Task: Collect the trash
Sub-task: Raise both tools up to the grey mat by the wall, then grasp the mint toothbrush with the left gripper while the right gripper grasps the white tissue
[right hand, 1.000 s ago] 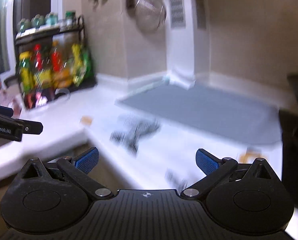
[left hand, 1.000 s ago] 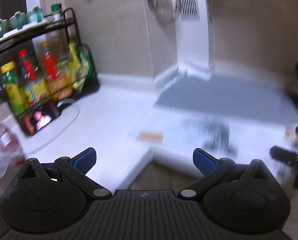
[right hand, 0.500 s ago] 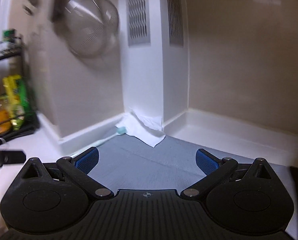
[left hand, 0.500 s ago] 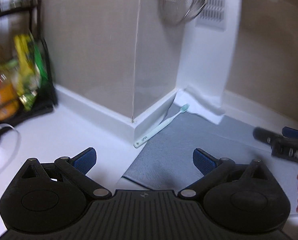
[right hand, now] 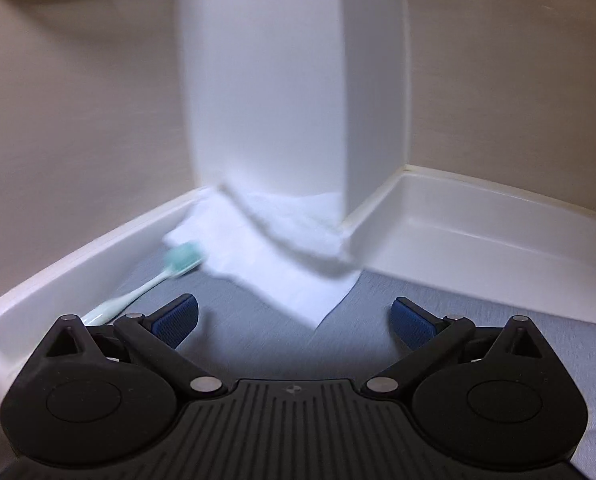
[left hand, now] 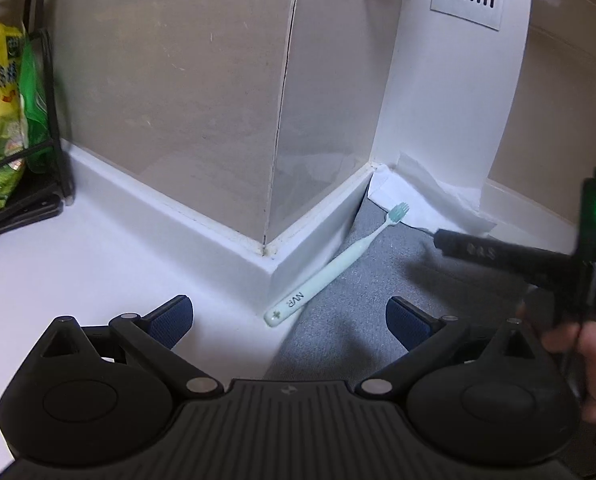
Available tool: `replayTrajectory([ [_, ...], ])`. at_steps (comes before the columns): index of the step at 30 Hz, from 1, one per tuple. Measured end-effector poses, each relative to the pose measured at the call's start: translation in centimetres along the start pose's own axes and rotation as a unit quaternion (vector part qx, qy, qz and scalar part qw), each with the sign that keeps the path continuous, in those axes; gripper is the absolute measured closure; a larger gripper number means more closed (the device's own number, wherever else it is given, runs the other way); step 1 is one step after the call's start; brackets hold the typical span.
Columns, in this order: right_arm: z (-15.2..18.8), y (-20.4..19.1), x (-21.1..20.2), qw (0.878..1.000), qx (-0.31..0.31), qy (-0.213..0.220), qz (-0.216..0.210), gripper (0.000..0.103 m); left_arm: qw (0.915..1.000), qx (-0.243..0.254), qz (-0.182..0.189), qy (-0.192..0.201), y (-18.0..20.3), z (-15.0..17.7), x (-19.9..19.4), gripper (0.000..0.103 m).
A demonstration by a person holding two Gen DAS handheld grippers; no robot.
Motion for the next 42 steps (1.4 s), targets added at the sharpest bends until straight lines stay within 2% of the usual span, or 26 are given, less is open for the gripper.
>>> replayTrajectory([
  [2,-0.2,0.2,0.6,1.0,0.01,-0.009,-0.009,0.006,1.0,0.001,-0.001,-0.009,0.1,-0.1,0.7,0.0],
  [3,-0.2,0.1,0.4,1.0,0.006,-0.001,-0.013,0.032,0.9999,-0.001,0.0,-0.011,0.2,-0.3,1.0,0.0],
  [4,-0.1,0.0,0.0,1.0,-0.002,0.008,-0.015,0.083,0.9999,-0.004,0.004,-0.014,0.2,-0.5,1.3,0.0],
  [5,0.2,0.0,-0.4,1.0,-0.011,0.013,-0.003,0.103,0.9998,-0.01,0.008,-0.016,0.3,-0.7,1.4,0.0],
  [6,0.6,0.1,-1.1,1.0,-0.016,0.023,0.011,0.103,0.9996,-0.018,0.012,-0.018,0.3,-0.9,1.6,0.0],
  [9,2.0,1.8,-4.3,0.999,0.013,0.041,0.018,0.103,0.999,-0.032,0.022,-0.024,0.5,-1.4,2.0,0.0],
  [13,5.6,4.7,-9.0,0.998,0.05,0.047,0.003,0.103,0.9992,-0.024,0.017,-0.026,1.4,-2.0,2.8,0.0],
  [16,6.4,5.6,-9.1,0.998,0.045,0.045,-0.004,0.101,0.999,-0.013,0.006,-0.042,2.4,-2.4,3.9,0.001],
  [19,6.4,6.5,-7.9,0.996,0.08,0.033,-0.013,0.099,0.9973,-0.029,-0.026,-0.063,2.6,-2.8,5.0,0.008],
  [22,6.5,6.7,-7.1,0.995,0.097,0.018,-0.026,0.099,0.9928,-0.039,-0.081,-0.079,2.5,-3.1,5.7,0.027],
  [23,6.5,6.7,-6.9,0.995,0.097,0.017,-0.03,0.099,0.9907,-0.033,-0.102,-0.083,2.6,-3.0,5.9,0.038],
  [25,6.3,6.7,-6.6,0.995,0.096,0.014,-0.033,0.091,0.9882,-0.024,-0.12,-0.092,2.8,-2.8,5.9,0.051],
  [27,6.4,6.9,-6.5,0.994,0.102,0.013,-0.033,0.088,0.9884,-0.038,-0.109,-0.099,2.3,-2.5,5.4,0.069],
  [28,6.4,7.1,-6.4,0.994,0.106,0.01,-0.035,0.088,0.9889,-0.041,-0.099,-0.104,2.0,-2.4,5.2,0.071],
  [30,6.5,7.5,-6.3,0.992,0.117,0.008,-0.038,0.088,0.9912,-0.042,-0.059,-0.111,1.4,-2.2,4.3,0.085],
  [31,6.5,7.7,-6.3,0.992,0.122,0.008,-0.04,0.088,0.9928,-0.031,-0.056,-0.101,1.5,-2.1,3.8,0.089],
  [32,6.6,7.8,-6.3,0.991,0.126,0.007,-0.042,0.088,0.9941,-0.018,-0.049,-0.095,1.6,-1.9,3.2,0.103],
  [34,6.6,8.0,-6.4,0.99,0.133,0.006,-0.046,0.088,0.9934,-0.015,0.004,-0.113,1.6,-1.7,2.6,0.103],
  [38,6.6,8.0,-6.5,0.989,0.135,0.003,-0.056,0.088,0.9946,0.045,0.027,-0.089,3.5,-0.5,0.9,0.103],
  [39,6.6,8.1,-6.6,0.989,0.136,0.002,-0.058,0.088,0.9953,0.053,0.018,-0.079,3.8,-0.4,0.6,0.103],
  [41,6.6,8.1,-6.6,0.989,0.136,0.001,-0.064,0.088,0.9967,0.059,-0.027,-0.049,3.9,-0.4,0.4,0.101],
  [42,6.7,8.1,-6.6,0.988,0.136,0.0,-0.067,0.088,0.9964,0.056,-0.05,-0.04,3.7,-0.5,0.6,0.096],
])
Point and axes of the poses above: each gripper's, at about its wrist camera, not at the fingertips, and x roughly the way its jaws point, y to its right, z to its underside, the point moved 1 cm from there along x, roughly the way its jaws point, and after that the axes turned 10 degrees about -y, right-handed, at the moved point
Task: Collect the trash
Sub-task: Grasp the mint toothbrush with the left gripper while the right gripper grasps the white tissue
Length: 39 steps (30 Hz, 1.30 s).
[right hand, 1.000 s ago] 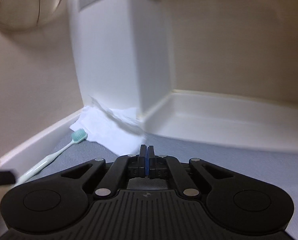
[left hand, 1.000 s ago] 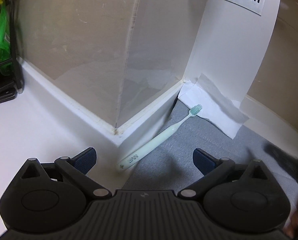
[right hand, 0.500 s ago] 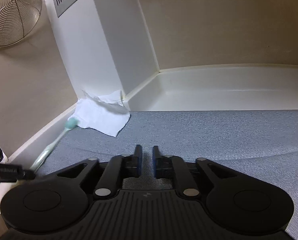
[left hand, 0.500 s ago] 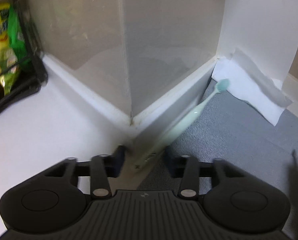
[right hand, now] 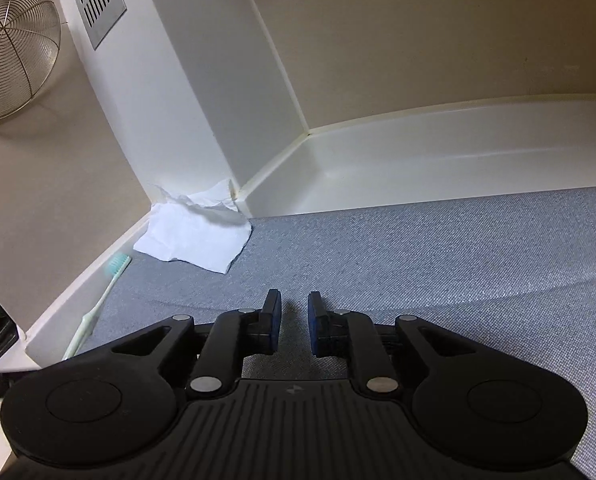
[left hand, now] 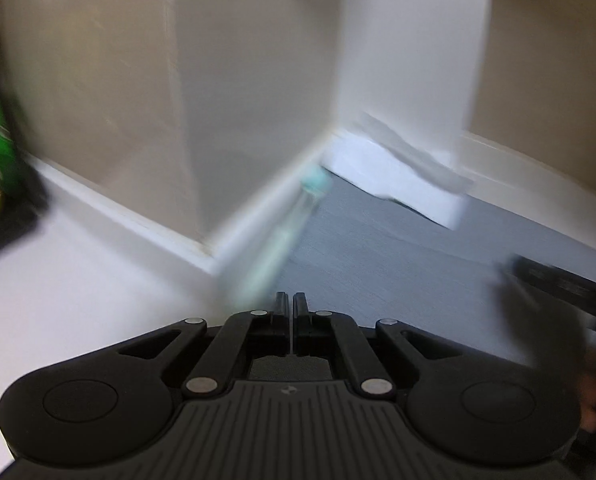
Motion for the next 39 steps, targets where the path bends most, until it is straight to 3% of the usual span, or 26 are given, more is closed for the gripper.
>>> replayTrajectory([
  [1,0.0,0.0,0.1,1.0,-0.001,-0.002,-0.003,0.087,0.9999,-0.007,-0.014,-0.004,-0.4,-0.2,0.4,0.09],
  [3,0.0,0.0,0.2,1.0,-0.003,-0.006,-0.01,0.087,0.9989,-0.034,-0.021,-0.026,-1.6,-0.6,1.6,0.059],
  [7,0.0,-0.1,0.4,1.0,-0.004,-0.012,-0.015,0.083,0.9961,-0.051,-0.01,-0.071,-2.3,-1.0,4.1,0.054],
  [11,0.1,0.0,0.5,1.0,-0.002,-0.014,-0.017,0.082,0.9935,-0.08,-0.018,-0.079,-2.0,-1.6,5.4,0.043],
  [13,0.1,0.1,0.5,1.0,0.0,-0.015,-0.019,0.081,0.9916,-0.096,-0.033,-0.08,-2.4,-1.9,5.8,0.046],
  [18,0.1,0.2,0.6,1.0,0.003,-0.016,-0.02,0.081,0.9932,-0.079,-0.045,-0.074,-2.0,-1.3,4.5,0.075],
  [23,0.1,0.3,0.5,1.0,0.004,-0.016,-0.021,0.081,0.997,-0.044,0.028,-0.056,-0.1,-0.9,0.2,0.092],
  [27,0.1,0.3,0.5,1.0,0.005,-0.015,-0.022,0.081,0.9964,0.01,0.047,-0.069,2.8,0.6,-1.7,0.094],
  [31,0.1,0.1,0.5,0.999,-0.002,-0.016,-0.029,0.079,0.9927,0.03,0.034,-0.112,3.6,3.1,-0.1,0.094],
  [33,0.2,-0.3,0.4,0.999,-0.019,-0.012,-0.037,0.071,0.9923,0.021,0.036,-0.117,2.8,3.5,0.8,0.094],
  [35,0.2,-1.1,-0.1,0.998,-0.054,0.01,-0.042,0.053,0.9927,0.014,0.043,-0.112,2.3,3.4,0.7,0.089],
  [37,-0.1,-2.1,-0.7,0.995,-0.079,0.049,-0.041,0.025,0.9939,0.015,0.045,-0.099,1.9,2.7,0.7,0.077],
  [39,-0.9,-3.3,-0.6,0.991,-0.109,0.071,-0.041,0.016,0.9949,0.01,0.047,-0.089,1.7,1.7,1.1,0.048],
])
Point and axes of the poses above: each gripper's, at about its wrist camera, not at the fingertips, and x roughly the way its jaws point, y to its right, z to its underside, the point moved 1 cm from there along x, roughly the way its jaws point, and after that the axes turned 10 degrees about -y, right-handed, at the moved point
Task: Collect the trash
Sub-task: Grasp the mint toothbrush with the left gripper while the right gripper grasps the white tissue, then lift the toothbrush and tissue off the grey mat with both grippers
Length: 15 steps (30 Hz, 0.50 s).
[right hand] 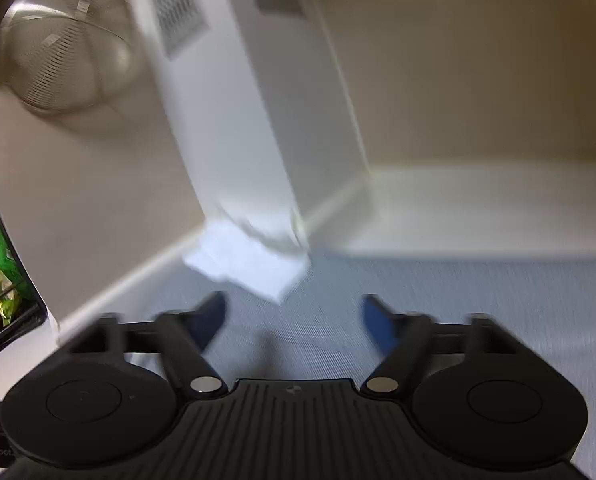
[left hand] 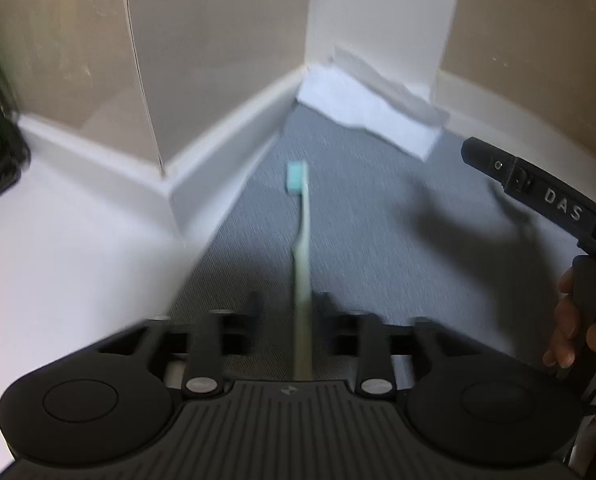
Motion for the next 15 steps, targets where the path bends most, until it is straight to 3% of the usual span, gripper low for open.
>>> replayTrajectory([
  [2,-1.5,-1.1,1.5,0.999,-0.033,0.002,0.017,0.014,0.9999,-0.008,0.011,0.002,-0.3,-0.9,0.6,0.046],
  [6,-3.7,-2.1,6.6,0.997,-0.028,-0.059,0.032,0.011,0.9996,-0.006,0.026,-0.002,-0.1,-1.6,2.1,0.041],
  [8,-3.6,-3.0,8.9,0.995,-0.019,-0.097,0.023,0.012,0.9998,0.004,0.016,0.009,0.4,-1.8,2.3,0.041],
  [10,-2.7,-4.4,10.1,0.993,-0.054,-0.096,0.045,0.015,0.9997,0.012,0.016,0.013,0.8,-2.0,2.5,0.046],
  [11,-2.6,-5.1,10.3,0.991,-0.071,-0.099,0.06,0.021,0.9996,0.018,0.012,0.015,1.0,-1.9,2.5,0.072],
  [12,-2.5,-5.6,10.1,0.99,-0.082,-0.093,0.072,0.06,0.9994,0.029,0.002,0.017,1.4,-1.9,2.6,0.093],
  [13,-2.5,-5.7,9.9,0.989,-0.086,-0.087,0.084,0.101,0.9993,0.032,0.001,0.017,1.6,-1.8,2.4,0.093],
  [15,-2.3,-5.3,8.7,0.989,-0.088,-0.076,0.086,0.102,0.9996,0.025,0.012,0.011,1.6,-1.4,2.0,0.093],
])
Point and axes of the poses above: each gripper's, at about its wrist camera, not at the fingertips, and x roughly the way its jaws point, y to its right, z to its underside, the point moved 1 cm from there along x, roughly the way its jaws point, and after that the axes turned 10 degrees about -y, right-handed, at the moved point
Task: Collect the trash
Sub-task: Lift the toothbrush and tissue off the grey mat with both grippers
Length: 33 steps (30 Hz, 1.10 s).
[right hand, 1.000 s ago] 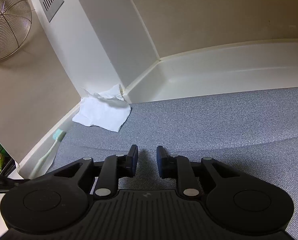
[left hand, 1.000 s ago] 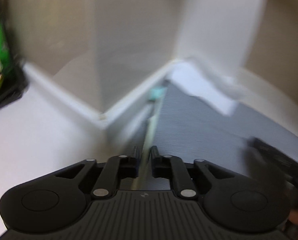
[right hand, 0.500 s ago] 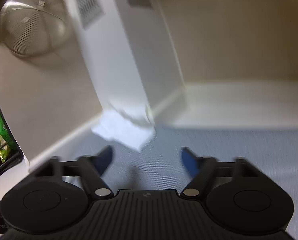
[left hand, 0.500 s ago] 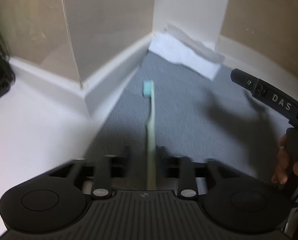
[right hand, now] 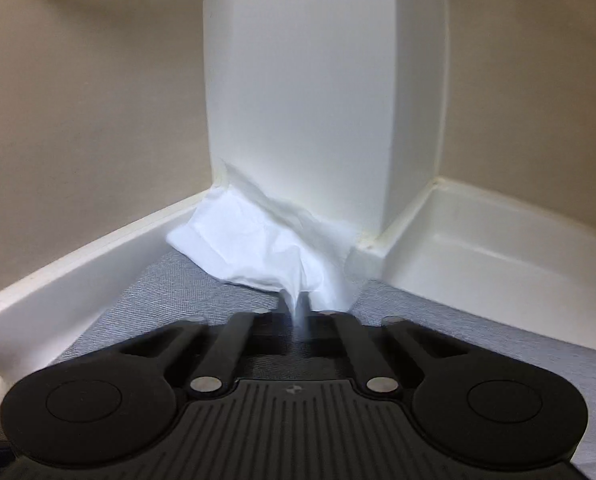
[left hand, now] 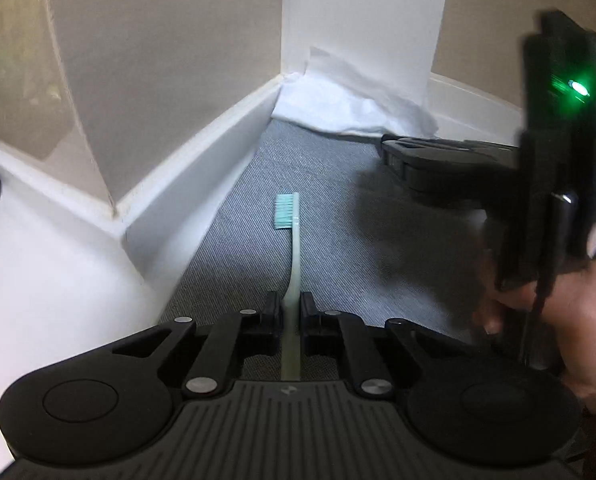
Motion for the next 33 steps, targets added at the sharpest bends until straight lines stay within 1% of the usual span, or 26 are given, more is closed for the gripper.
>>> replayTrajectory([
  [2,0.7,1.1,-2.2,1.0,0.007,0.015,0.011,0.102,0.9999,0.002,0.016,-0.003,0.1,0.8,-0.8,0.093],
  [3,1.1,1.9,-3.4,1.0,0.018,0.011,0.009,0.102,0.9997,0.006,0.023,-0.004,0.2,1.3,-1.2,0.093],
  [6,3.3,4.5,-7.6,0.998,0.055,-0.02,0.0,0.102,0.9991,0.024,0.034,-0.003,0.9,3.4,-2.6,0.093],
  [10,8.5,7.4,-13.7,0.994,0.084,-0.067,-0.015,0.102,0.9981,0.043,0.042,-0.011,2.2,6.0,-4.1,0.093],
  [12,11.4,8.1,-16.1,0.993,0.084,-0.089,-0.006,0.101,0.9975,0.061,0.035,-0.011,3.0,6.9,-4.5,0.093],
  [13,12.5,8.3,-16.8,0.992,0.08,-0.099,-0.002,0.097,0.9973,0.068,0.027,-0.01,3.3,7.1,-4.5,0.093],
  [14,13.3,8.3,-17.7,0.993,0.073,-0.096,-0.002,0.097,0.9971,0.073,0.018,-0.008,3.6,7.3,-4.6,0.093],
  [15,13.8,8.2,-18.3,0.994,0.057,-0.092,-0.002,0.088,0.9971,0.076,0.009,-0.009,3.9,7.4,-4.5,0.093],
  [16,14.1,8.0,-18.7,0.995,0.043,-0.088,0.003,0.06,0.997,0.077,0.006,-0.009,4.0,7.4,-4.6,0.093],
  [17,14.1,7.9,-19.0,0.996,0.035,-0.083,0.015,0.039,0.9968,0.079,0.004,-0.008,4.2,7.3,-4.6,0.092],
  [18,14.0,7.8,-19.1,0.996,0.025,-0.077,0.026,0.012,0.9969,0.078,-0.004,-0.008,4.2,7.0,-4.5,0.087],
  [19,13.7,7.6,-19.2,0.997,0.01,-0.063,0.033,0.009,0.9969,0.077,-0.012,-0.009,4.3,6.8,-4.4,0.081],
  [20,12.9,7.4,-18.6,0.998,-0.004,-0.051,0.036,0.01,0.9966,0.079,-0.019,-0.009,4.4,6.6,-4.4,0.063],
  [21,12.2,7.4,-17.8,0.998,-0.021,-0.046,0.037,0.009,0.9964,0.081,-0.024,-0.009,4.4,6.3,-4.2,0.039],
  [22,11.5,7.2,-16.8,0.997,-0.037,-0.052,0.038,0.006,0.9962,0.081,-0.029,-0.012,4.0,6.1,-3.9,0.031],
  [23,10.8,7.2,-15.6,0.996,-0.046,-0.059,0.046,0.006,0.9964,0.077,-0.031,-0.015,3.9,5.8,-3.4,0.026],
  [24,10.1,7.5,-14.5,0.996,-0.044,-0.065,0.052,0.006,0.9971,0.069,-0.028,-0.016,3.8,5.6,-3.2,0.026],
  [25,9.5,7.8,-13.3,0.995,-0.04,-0.078,0.045,0.006,0.9977,0.062,-0.022,-0.02,3.7,5.4,-3.1,0.026],
  [26,9.1,8.1,-12.0,0.994,-0.035,-0.102,0.035,0.006,0.9982,0.054,-0.014,-0.023,3.6,5.4,-3.1,0.031],
  [28,9.1,8.9,-11.4,0.993,0.008,-0.114,0.017,0.005,0.9987,0.045,-0.002,-0.024,3.4,5.4,-3.8,0.058],
  [29,9.2,8.9,-11.7,0.994,0.003,-0.112,0.009,0.006,0.9983,0.054,0.002,-0.024,3.7,5.6,-4.1,0.092],
  [30,9.8,8.5,-12.3,0.995,-0.018,-0.098,-0.006,0.019,0.9977,0.064,-0.002,-0.024,4.1,5.8,-4.4,0.093],
  [31,10.2,8.3,-13.0,0.996,-0.034,-0.084,-0.019,0.048,0.9976,0.065,-0.007,-0.021,4.3,6.0,-4.6,0.093],
  [32,10.5,8.1,-13.5,0.996,-0.038,-0.079,-0.019,0.063,0.9976,0.066,-0.009,-0.018,4.6,6.3,-5.0,0.093],
  [33,10.7,7.8,-13.8,0.996,-0.04,-0.08,-0.011,0.089,0.9977,0.066,-0.009,-0.014,4.9,6.6,-5.4,0.093],
])
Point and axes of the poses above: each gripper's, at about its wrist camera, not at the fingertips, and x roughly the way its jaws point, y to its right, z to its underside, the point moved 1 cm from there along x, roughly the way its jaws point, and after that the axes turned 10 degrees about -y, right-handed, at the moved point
